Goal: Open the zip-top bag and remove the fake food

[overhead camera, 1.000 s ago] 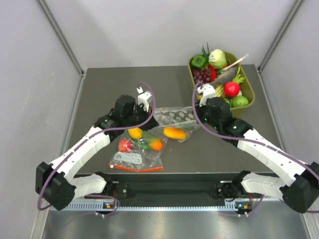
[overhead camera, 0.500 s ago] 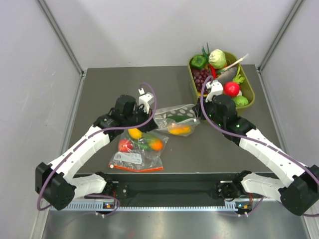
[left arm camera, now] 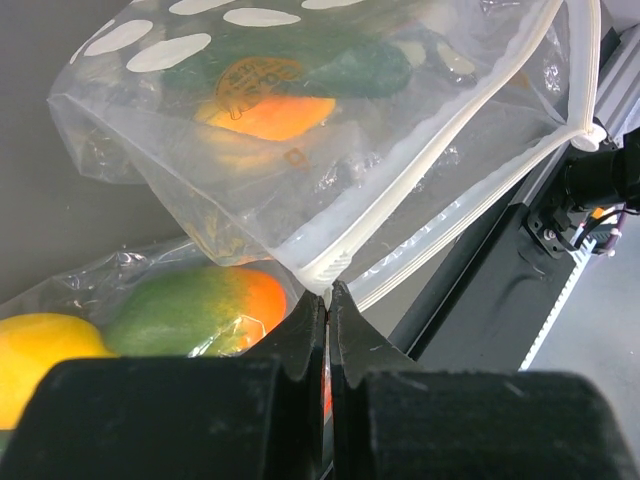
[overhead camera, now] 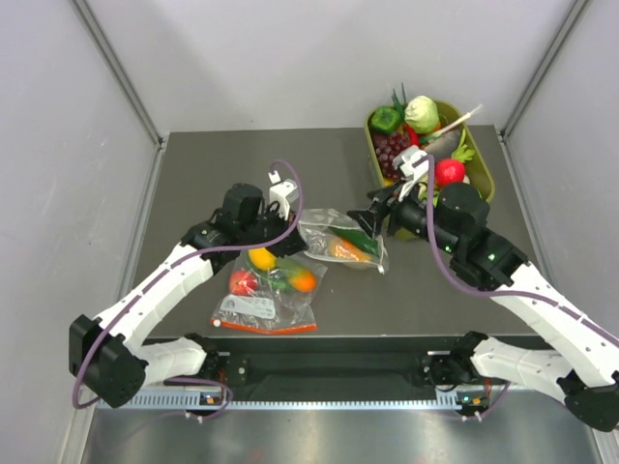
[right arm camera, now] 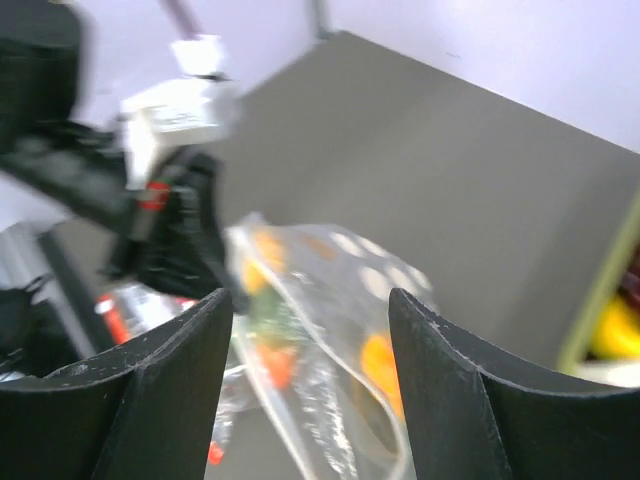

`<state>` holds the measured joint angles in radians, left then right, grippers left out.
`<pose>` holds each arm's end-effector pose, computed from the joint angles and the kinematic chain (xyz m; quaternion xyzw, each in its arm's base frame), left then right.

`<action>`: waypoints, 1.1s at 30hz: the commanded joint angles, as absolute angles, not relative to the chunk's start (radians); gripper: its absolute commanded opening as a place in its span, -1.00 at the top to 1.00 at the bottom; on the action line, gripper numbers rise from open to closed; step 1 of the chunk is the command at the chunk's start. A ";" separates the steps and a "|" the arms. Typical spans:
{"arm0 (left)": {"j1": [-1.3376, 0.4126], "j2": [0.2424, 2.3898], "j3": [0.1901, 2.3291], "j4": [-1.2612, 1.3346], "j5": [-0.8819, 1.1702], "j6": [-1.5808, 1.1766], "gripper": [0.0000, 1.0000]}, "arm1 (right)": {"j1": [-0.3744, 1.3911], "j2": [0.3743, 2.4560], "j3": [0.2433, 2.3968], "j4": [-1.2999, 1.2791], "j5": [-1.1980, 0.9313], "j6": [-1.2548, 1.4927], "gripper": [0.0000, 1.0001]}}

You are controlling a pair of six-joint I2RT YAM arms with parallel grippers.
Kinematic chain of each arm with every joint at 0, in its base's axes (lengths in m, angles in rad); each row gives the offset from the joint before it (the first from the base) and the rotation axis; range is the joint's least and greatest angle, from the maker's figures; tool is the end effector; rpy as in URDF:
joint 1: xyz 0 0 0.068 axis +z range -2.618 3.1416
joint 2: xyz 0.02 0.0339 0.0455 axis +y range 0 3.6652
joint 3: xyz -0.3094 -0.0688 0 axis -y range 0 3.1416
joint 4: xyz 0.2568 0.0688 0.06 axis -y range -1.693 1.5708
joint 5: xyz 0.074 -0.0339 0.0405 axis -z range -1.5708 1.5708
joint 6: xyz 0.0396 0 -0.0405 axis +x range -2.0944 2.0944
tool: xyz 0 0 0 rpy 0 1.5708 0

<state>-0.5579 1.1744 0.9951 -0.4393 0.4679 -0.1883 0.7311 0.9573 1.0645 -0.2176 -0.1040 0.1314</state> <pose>0.2052 -0.1491 0.3487 0.2633 0.8303 -0.3544 0.3401 0.1487 0.1389 0.4411 -0.2529 0.7006 0.3136 0.5889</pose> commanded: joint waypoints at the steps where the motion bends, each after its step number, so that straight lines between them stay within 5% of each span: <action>1: -0.555 1.167 1.031 -0.387 0.486 -0.192 1.00 | 0.771 1.000 1.106 -0.183 -0.302 0.146 -0.26; 10: -0.555 1.158 1.031 -0.390 0.479 -0.184 1.00 | 0.876 1.195 1.138 -0.229 -0.390 0.158 -0.22; 22: -0.555 1.143 1.032 -0.408 0.485 -0.170 1.00 | 0.862 1.262 1.112 -0.259 0.167 0.207 -0.24; 33: -0.555 1.140 1.028 -0.408 0.511 -0.161 1.00 | 0.807 1.391 1.089 -0.227 0.304 0.250 -0.15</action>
